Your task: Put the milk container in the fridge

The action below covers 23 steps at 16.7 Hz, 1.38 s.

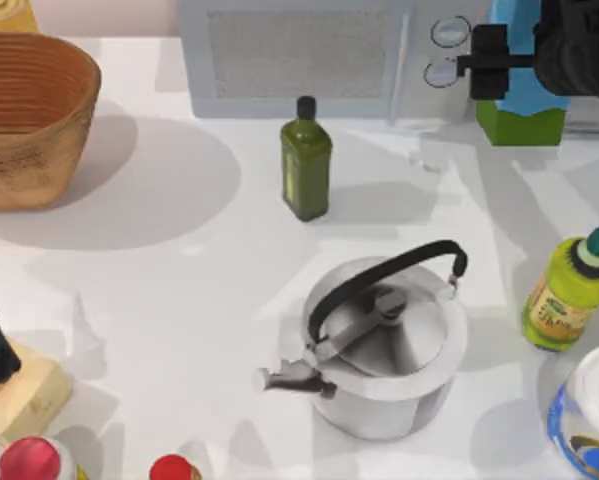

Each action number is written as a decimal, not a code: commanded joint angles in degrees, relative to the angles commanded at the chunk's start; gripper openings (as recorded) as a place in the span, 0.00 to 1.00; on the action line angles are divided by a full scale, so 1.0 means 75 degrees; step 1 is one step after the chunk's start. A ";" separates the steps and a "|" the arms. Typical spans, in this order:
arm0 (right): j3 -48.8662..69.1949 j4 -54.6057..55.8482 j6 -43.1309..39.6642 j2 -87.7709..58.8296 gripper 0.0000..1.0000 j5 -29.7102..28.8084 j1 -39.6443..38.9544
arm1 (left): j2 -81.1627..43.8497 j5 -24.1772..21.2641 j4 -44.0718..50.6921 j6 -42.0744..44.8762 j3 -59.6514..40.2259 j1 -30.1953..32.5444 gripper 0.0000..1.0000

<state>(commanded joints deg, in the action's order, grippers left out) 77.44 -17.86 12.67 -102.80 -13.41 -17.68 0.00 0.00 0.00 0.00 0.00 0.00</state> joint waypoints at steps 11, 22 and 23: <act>0.0417 -0.0664 -0.0043 0.0676 0.00 -0.0010 0.0104 | 0.0000 0.0000 0.0000 0.0000 0.0000 0.0000 1.00; -0.4353 0.0800 -0.0769 0.6916 0.00 0.0727 0.1175 | 0.0000 0.0000 0.0000 0.0000 0.0000 0.0000 1.00; -0.4969 0.0990 -0.0860 0.7735 0.00 0.0832 0.1297 | 0.0000 0.0000 0.0000 0.0000 0.0000 0.0000 1.00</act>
<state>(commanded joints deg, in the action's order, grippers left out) 40.17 -10.43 6.22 -44.78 -7.17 -7.96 0.00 0.00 0.00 0.00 0.00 0.00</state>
